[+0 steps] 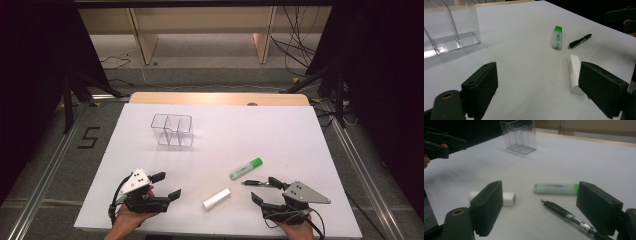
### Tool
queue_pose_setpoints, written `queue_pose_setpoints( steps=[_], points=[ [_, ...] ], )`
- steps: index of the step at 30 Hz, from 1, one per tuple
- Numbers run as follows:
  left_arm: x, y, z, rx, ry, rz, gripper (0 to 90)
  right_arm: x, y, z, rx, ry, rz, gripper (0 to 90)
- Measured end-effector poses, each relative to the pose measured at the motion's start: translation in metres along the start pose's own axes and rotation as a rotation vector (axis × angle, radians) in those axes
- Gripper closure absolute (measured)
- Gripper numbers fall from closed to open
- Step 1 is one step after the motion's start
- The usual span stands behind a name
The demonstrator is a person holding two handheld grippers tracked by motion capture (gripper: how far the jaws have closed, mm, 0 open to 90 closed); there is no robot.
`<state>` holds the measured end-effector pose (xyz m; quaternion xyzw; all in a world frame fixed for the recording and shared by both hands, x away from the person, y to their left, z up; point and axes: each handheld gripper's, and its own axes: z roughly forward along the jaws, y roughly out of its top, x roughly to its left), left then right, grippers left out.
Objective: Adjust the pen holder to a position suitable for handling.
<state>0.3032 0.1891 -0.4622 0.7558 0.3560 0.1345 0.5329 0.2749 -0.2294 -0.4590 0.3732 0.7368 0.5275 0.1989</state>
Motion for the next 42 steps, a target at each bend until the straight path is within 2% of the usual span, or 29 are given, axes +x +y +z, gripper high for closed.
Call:
queue_pose_setpoints(
  steps=[7, 13, 21, 22, 23, 24, 25, 26, 31, 34, 42],
  points=[
    [0.000, 0.001, 0.001, 0.001, 0.001, -0.001, 15.5, 0.000, 0.000, -0.001, -0.003, -0.001, -0.001, 22.6],
    [0.003, 0.003, 0.001, -0.010, 0.002, -0.022, 15.5, 0.000, 0.000, -0.001, -0.005, -0.004, 0.000, 22.8],
    [0.010, 0.010, 0.005, 0.006, 0.031, -0.048, 15.6, 0.000, 0.001, -0.001, -0.010, -0.002, -0.001, 23.1],
    [0.014, 0.014, 0.007, 0.005, 0.049, -0.055, 15.6, 0.000, 0.000, -0.001, -0.011, -0.001, 0.001, 23.1],
    [0.014, 0.014, 0.007, 0.005, 0.049, -0.055, 15.8, 0.000, 0.000, -0.001, -0.011, -0.001, 0.001, 23.1],
    [0.017, 0.018, 0.009, 0.005, 0.077, -0.058, 16.0, -0.001, 0.000, -0.001, -0.014, -0.003, 0.003, 23.2],
    [0.017, 0.018, 0.009, 0.005, 0.077, -0.058, 16.1, -0.001, 0.000, -0.001, -0.014, -0.003, 0.003, 23.2],
    [0.022, 0.020, 0.012, 0.014, 0.098, -0.061, 16.1, -0.001, 0.001, -0.002, -0.014, -0.002, 0.005, 23.2],
    [0.033, 0.023, 0.016, 0.012, 0.131, -0.087, 16.7, -0.001, 0.001, -0.001, -0.015, -0.001, 0.002, 23.2],
    [0.042, 0.027, 0.016, 0.010, 0.154, -0.103, 20.4, -0.001, 0.001, -0.001, -0.015, -0.003, 0.004, 23.2],
    [0.056, 0.032, 0.022, 0.029, 0.206, -0.117, 20.4, 0.000, 0.001, -0.002, -0.021, -0.001, 0.006, 23.4]
  ],
)
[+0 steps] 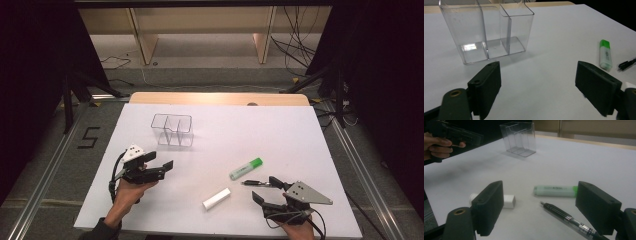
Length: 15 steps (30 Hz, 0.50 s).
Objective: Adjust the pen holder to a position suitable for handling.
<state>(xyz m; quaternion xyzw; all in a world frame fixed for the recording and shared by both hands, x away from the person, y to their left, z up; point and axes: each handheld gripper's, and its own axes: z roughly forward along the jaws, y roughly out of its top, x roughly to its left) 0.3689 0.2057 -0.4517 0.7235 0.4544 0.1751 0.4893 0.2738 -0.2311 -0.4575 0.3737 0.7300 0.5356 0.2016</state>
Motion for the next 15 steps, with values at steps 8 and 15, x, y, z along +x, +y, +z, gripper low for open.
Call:
queue_pose_setpoints(
  steps=[8, 15],
  points=[
    [0.024, 0.009, 0.004, 0.020, 0.102, -0.037, 31.6, 0.000, 0.000, 0.000, 0.003, 0.003, -0.006, 23.4],
    [0.045, 0.010, 0.007, 0.033, 0.158, -0.075, 59.4, 0.000, -0.001, 0.001, 0.008, 0.003, -0.004, 23.4]
  ],
)
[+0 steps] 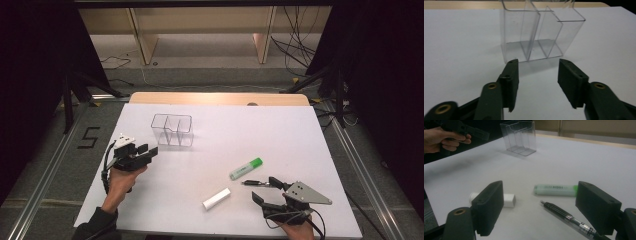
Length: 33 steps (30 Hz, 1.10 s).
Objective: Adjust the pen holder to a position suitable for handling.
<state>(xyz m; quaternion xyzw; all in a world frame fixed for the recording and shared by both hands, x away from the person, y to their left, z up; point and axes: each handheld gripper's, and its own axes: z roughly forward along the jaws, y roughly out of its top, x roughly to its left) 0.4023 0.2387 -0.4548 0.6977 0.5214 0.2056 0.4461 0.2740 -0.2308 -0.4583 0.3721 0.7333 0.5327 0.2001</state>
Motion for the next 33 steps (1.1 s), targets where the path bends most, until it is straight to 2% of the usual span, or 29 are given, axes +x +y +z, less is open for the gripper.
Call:
queue_pose_setpoints(
  steps=[1, 2, 3, 4, 5, 7, 9, 10, 13, 21, 26, 33],
  points=[
    [0.003, 0.000, 0.001, 0.000, 0.006, -0.008, 63.5, 0.000, 0.000, 0.000, -0.002, 0.000, 0.000, 23.4],
    [0.005, 0.001, 0.003, 0.004, 0.017, -0.014, 63.5, 0.000, 0.000, 0.000, -0.002, 0.000, 0.000, 23.4],
    [0.010, 0.003, 0.007, 0.012, 0.043, -0.023, 71.6, 0.000, 0.000, 0.000, 0.002, 0.000, 0.001, 23.4],
    [0.010, 0.003, 0.007, 0.012, 0.043, -0.023, 73.9, 0.000, 0.000, 0.000, 0.002, 0.000, 0.001, 23.4],
    [0.015, 0.006, 0.011, -0.002, 0.065, -0.035, 77.0, 0.000, 0.000, 0.000, 0.003, 0.001, 0.001, 23.4],
    [0.019, 0.007, 0.013, -0.013, 0.072, -0.039, 84.4, 0.000, 0.000, 0.000, 0.003, 0.002, 0.000, 23.4],
    [0.028, 0.011, 0.021, -0.018, 0.078, -0.047, 87.9, 0.000, 0.000, 0.000, 0.002, 0.002, -0.002, 23.4],
    [0.028, 0.011, 0.021, -0.018, 0.078, -0.047, 88.9, 0.000, 0.000, 0.000, 0.002, 0.002, -0.002, 23.4],
    [0.039, 0.019, 0.030, -0.024, 0.082, -0.069, 89.0, -0.001, 0.000, 0.000, -0.003, 0.000, 0.000, 23.5],
    [0.051, 0.030, 0.047, -0.017, 0.091, -0.067, 89.1, 0.000, 0.000, 0.001, 0.004, 0.008, -0.002, 23.2],
    [0.053, 0.033, 0.055, -0.002, 0.089, -0.054, 89.1, 0.000, -0.001, 0.001, 0.004, 0.010, -0.001, 23.2],
    [0.055, 0.034, 0.068, 0.014, 0.075, -0.072, 89.2, 0.001, -0.001, 0.001, 0.006, 0.014, -0.002, 23.2]
  ],
)
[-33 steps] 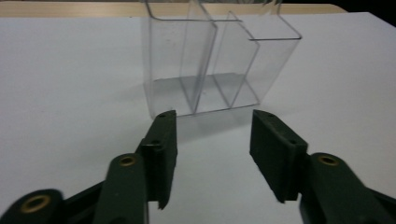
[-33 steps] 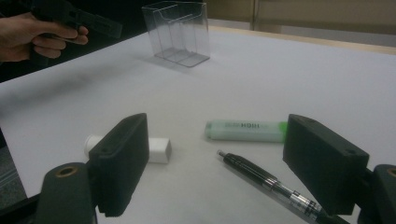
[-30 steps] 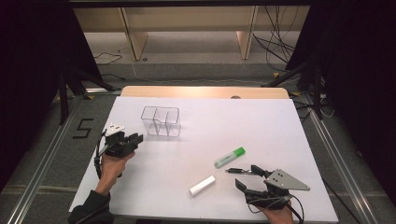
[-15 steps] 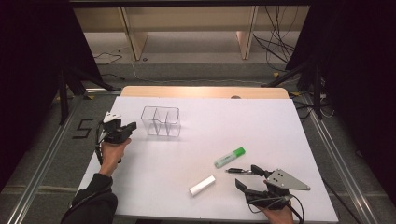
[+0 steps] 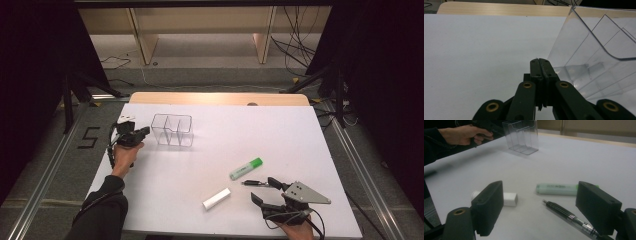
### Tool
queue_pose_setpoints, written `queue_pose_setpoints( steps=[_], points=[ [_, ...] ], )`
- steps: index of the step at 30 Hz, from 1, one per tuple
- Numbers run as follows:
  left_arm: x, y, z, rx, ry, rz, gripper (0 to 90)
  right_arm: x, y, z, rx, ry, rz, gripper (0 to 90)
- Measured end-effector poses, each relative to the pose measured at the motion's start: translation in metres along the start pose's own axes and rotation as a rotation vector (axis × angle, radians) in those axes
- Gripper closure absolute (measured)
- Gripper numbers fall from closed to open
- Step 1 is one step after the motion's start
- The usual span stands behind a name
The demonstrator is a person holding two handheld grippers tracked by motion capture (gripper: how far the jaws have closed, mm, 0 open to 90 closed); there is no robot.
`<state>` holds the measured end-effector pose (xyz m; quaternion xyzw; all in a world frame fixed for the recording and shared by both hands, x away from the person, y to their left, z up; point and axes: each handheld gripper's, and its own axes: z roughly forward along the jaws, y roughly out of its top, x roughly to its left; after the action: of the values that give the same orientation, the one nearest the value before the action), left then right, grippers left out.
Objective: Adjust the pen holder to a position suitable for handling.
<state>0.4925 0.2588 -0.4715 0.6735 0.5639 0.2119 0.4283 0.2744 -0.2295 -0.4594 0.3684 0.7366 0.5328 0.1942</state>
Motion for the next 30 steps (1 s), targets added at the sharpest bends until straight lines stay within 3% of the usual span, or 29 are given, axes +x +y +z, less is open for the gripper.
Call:
queue_pose_setpoints(
  steps=[8, 12, 14, 20, 30],
  points=[
    [-0.003, 0.006, 0.003, -0.005, -0.021, 0.032, 89.2, 0.000, 0.000, 0.000, 0.001, 0.002, -0.001, 23.2],
    [-0.006, 0.009, 0.004, -0.015, -0.052, 0.023, 89.2, 0.000, 0.000, 0.000, -0.001, 0.001, 0.001, 23.2],
    [-0.009, 0.009, 0.005, -0.012, -0.050, 0.038, 89.2, 0.000, 0.000, 0.000, -0.001, 0.002, 0.000, 23.2],
    [-0.010, 0.010, 0.006, -0.009, -0.049, 0.026, 89.3, 0.001, 0.000, 0.000, -0.001, 0.008, -0.001, 23.2],
    [-0.036, 0.012, 0.014, 0.008, -0.078, 0.039, 89.2, 0.001, 0.000, 0.000, -0.003, 0.010, 0.002, 23.2]
  ],
)
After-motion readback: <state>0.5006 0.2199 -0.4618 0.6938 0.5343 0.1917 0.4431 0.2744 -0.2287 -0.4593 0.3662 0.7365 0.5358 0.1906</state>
